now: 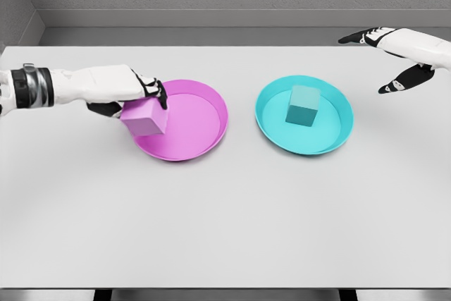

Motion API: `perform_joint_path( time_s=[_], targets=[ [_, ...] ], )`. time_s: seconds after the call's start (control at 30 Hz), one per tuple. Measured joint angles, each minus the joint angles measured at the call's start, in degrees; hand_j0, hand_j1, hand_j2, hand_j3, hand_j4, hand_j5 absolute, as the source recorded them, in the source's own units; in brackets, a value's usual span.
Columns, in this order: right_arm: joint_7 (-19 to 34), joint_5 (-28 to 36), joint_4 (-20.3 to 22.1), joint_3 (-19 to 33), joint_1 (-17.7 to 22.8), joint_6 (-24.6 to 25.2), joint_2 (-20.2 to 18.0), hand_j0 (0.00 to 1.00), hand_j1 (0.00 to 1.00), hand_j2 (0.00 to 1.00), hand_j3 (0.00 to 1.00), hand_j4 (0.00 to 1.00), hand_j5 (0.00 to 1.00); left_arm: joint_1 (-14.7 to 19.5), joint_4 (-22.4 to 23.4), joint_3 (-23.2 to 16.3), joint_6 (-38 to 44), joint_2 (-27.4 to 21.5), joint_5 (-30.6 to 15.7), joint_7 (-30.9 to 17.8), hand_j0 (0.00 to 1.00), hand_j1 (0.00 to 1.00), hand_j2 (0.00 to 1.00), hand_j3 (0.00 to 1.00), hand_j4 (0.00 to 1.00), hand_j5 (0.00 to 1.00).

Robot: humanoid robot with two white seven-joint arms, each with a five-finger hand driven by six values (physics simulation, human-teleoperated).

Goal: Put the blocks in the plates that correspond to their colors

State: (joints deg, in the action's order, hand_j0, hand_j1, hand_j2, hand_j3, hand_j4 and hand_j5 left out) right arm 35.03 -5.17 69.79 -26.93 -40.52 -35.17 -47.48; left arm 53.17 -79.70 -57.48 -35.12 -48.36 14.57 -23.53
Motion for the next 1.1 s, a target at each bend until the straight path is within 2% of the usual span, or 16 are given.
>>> perform_joint_path(
  time_s=[0.1,0.2,0.37,0.4,0.73,0.83,0.93,1.1],
  targets=[
    [0.00,-0.01,-0.01,0.00,-0.09,0.00,0.00,1.00,1.00,1.00,1.00,1.00,1.00,0.00,1.23,-0.05,0.00,2.54,-0.18,-0.07,0.42,0.42,0.42,0.42,0.42,0.42],
    [0.00,-0.02,-0.01,0.00,-0.09,0.00,0.02,1.00,1.00,1.00,1.00,1.00,1.00,0.00,1.90,-0.07,0.00,4.36,-0.23,-0.11,0.59,0.59,0.59,0.59,0.59,0.59],
    [0.00,-0.02,0.04,0.00,0.00,0.00,0.03,1.00,1.00,1.00,1.00,1.00,1.00,0.35,2.34,-0.06,-0.05,5.28,0.01,0.24,0.96,0.96,0.96,0.96,0.96,0.96],
    [0.00,-0.02,0.05,0.00,0.00,0.00,0.02,1.00,1.00,1.00,1.00,1.00,1.00,0.35,2.38,-0.07,-0.06,5.34,0.06,0.36,1.00,1.00,1.00,1.00,1.00,1.00],
    [0.00,0.01,0.07,0.00,-0.09,0.00,-0.05,1.00,1.00,1.00,1.00,1.00,1.00,1.93,2.64,-0.04,0.01,8.49,-0.38,0.07,1.00,1.00,1.00,1.00,1.00,1.00],
    [0.00,0.00,0.07,0.00,0.00,0.00,-0.02,1.00,1.00,1.00,1.00,1.00,1.00,2.11,4.55,-0.06,0.01,9.06,-0.44,0.20,1.00,1.00,1.00,1.00,1.00,1.00],
    [0.00,-0.01,0.07,0.00,0.00,0.00,-0.02,1.00,1.00,1.00,1.00,1.00,1.00,2.99,5.21,0.10,0.01,5.94,-3.56,0.38,1.00,1.00,1.00,1.00,1.00,1.00],
    [0.00,0.00,0.07,0.00,0.09,0.00,-0.06,1.00,1.00,1.00,1.00,1.00,1.00,-0.35,6.58,1.38,0.00,-3.39,-8.43,0.45,1.00,1.00,1.00,1.00,1.00,1.00]
  ],
)
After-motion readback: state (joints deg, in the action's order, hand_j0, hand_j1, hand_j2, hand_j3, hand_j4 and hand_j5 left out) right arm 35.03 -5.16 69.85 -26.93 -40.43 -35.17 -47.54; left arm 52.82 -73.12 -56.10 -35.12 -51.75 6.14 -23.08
